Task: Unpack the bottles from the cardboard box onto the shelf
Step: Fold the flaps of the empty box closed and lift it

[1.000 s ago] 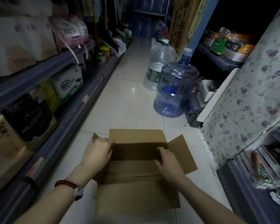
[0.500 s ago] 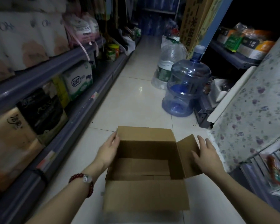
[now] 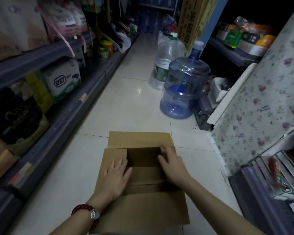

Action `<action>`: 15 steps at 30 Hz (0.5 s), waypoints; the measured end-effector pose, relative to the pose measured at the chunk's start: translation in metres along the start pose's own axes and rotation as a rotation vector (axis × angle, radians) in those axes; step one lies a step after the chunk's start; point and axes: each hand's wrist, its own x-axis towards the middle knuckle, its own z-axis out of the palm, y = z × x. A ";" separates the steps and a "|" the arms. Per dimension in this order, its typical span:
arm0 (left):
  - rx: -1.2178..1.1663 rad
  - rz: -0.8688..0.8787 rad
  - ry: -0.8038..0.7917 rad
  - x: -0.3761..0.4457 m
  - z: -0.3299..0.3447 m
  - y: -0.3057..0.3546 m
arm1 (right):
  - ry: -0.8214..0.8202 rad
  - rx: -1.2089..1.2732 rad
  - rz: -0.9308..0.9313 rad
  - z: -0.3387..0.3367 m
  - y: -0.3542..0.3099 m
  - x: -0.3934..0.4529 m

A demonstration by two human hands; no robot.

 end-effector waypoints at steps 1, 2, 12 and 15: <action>0.000 0.007 0.006 -0.002 0.001 -0.002 | -0.066 0.008 -0.001 0.008 0.003 0.000; 0.001 0.016 0.012 -0.003 0.002 -0.004 | -0.110 0.009 -0.001 0.016 0.010 0.000; 0.023 -0.012 -0.004 0.000 0.003 -0.007 | 0.070 -0.091 0.076 -0.003 0.051 0.048; 0.034 -0.032 -0.017 0.000 0.002 -0.005 | -0.069 0.019 0.167 -0.018 0.054 0.079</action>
